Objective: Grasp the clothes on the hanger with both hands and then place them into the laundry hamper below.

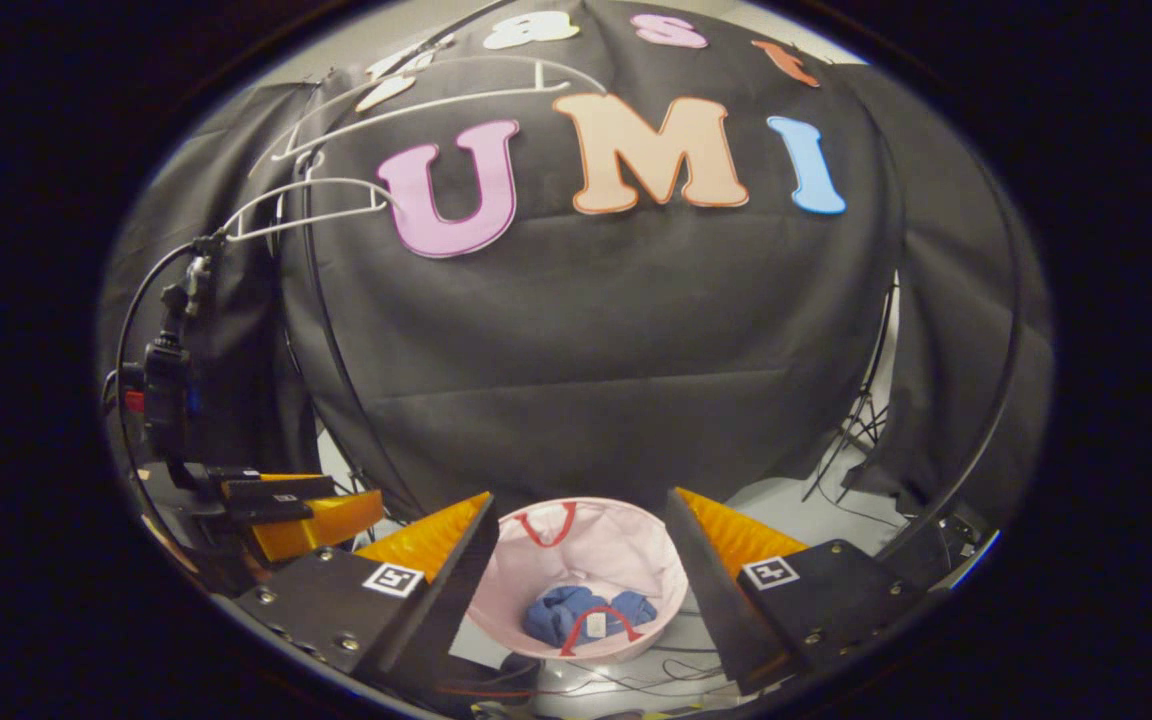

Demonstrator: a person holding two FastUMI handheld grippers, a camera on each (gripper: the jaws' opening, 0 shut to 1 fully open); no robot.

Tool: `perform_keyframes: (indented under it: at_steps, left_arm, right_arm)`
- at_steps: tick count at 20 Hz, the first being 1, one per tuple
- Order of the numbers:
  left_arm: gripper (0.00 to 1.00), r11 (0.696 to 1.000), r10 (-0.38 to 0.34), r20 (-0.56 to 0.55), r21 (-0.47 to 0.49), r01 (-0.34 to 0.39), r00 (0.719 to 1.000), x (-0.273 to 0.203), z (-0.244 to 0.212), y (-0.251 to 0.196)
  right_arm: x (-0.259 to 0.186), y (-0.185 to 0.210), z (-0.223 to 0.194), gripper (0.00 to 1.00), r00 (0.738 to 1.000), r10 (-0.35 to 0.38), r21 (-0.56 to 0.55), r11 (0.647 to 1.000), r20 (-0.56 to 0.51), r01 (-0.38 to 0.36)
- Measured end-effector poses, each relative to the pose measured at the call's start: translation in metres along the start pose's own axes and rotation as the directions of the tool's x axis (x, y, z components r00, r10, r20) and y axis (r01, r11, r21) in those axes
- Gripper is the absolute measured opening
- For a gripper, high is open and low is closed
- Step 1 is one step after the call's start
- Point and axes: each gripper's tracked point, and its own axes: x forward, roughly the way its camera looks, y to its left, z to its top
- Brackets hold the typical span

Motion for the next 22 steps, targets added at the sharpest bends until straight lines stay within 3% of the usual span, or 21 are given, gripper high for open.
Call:
perform_keyframes:
  at_steps: [2,3,9,15,17,18,19,22]
  left_arm:
    - [0.98,1.0,0.013,0.05,0.0,-0.013,0.999,-0.017,0.017,0.003]
    - [0.98,1.0,0.011,0.078,-0.006,-0.011,0.997,-0.025,0.028,0.002]
    - [0.95,0.999,0.035,0.271,-0.017,-0.032,0.962,-0.072,0.102,0.004]
    - [0.94,0.996,0.079,0.48,0.005,-0.093,0.874,-0.133,0.179,0.0]
    - [0.94,0.996,0.074,0.501,0.014,-0.093,0.863,-0.143,0.193,-0.007]
    - [0.94,0.997,0.059,0.513,0.014,-0.077,0.856,-0.149,0.201,-0.015]
    - [0.94,0.998,0.05,0.515,0.008,-0.063,0.856,-0.154,0.208,-0.022]
    - [0.94,0.997,0.049,0.528,0.018,-0.069,0.848,-0.17,0.221,-0.031]
  right_arm:
    - [-0.008,0.0,0.012,0.96,0.999,-0.011,-0.013,1.0,0.031,0.011]
    - [-0.012,0.001,0.02,1.0,0.999,-0.018,-0.02,1.0,0.051,0.019]
    - [-0.043,0.011,0.083,1.0,0.982,-0.028,-0.031,0.999,0.187,0.034]
    - [-0.088,0.023,0.159,1.0,0.94,-0.018,-0.011,1.0,0.339,0.023]
    - [-0.099,0.027,0.176,1.0,0.93,-0.019,-0.013,1.0,0.367,0.025]
    - [-0.105,0.026,0.187,0.95,0.922,-0.021,-0.014,0.999,0.387,0.029]
    - [-0.111,0.027,0.196,1.0,0.915,-0.023,-0.012,0.999,0.404,0.03]
    - [-0.128,0.026,0.224,1.0,0.892,-0.02,0.005,1.0,0.451,0.021]
